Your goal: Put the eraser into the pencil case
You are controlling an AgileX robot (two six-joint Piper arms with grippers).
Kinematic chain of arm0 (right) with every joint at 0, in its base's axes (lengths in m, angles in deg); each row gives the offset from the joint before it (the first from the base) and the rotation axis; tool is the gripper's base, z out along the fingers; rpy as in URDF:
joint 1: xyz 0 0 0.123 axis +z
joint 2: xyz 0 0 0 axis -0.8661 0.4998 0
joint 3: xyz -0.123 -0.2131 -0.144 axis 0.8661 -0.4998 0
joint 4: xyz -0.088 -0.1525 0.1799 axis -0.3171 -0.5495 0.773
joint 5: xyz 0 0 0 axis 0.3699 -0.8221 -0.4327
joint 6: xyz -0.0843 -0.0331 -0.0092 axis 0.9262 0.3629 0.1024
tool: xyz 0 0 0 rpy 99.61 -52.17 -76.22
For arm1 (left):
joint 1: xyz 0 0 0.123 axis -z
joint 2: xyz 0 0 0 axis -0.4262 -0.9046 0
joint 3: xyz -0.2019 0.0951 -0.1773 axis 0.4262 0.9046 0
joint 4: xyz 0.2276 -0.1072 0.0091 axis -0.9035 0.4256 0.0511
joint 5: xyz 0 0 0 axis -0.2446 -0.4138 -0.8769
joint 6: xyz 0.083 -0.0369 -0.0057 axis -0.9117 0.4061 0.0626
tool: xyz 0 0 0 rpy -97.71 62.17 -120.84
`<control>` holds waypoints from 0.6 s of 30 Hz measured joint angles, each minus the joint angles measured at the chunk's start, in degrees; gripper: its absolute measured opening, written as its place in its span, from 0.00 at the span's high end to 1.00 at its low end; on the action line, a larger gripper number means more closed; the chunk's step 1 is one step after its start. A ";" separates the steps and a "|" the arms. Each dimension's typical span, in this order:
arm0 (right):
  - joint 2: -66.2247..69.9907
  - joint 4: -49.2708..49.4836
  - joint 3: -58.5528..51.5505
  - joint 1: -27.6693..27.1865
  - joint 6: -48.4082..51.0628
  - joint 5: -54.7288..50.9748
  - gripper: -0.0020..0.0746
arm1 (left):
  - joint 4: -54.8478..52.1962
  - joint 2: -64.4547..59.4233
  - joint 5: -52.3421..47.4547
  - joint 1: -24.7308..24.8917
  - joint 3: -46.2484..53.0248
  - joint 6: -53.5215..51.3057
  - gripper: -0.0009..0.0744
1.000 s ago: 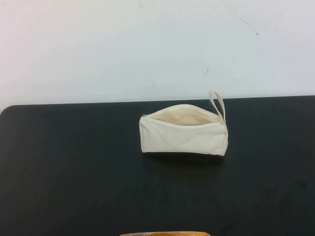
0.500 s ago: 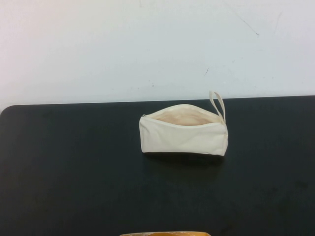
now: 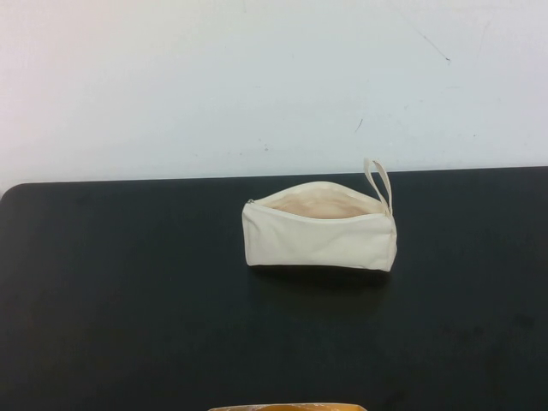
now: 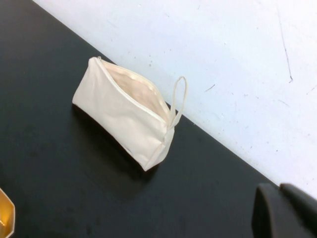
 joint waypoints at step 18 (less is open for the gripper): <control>-6.38 0.13 -0.65 -5.36 0.00 0.00 0.97 | 0.00 0.00 0.00 0.00 0.00 0.00 0.99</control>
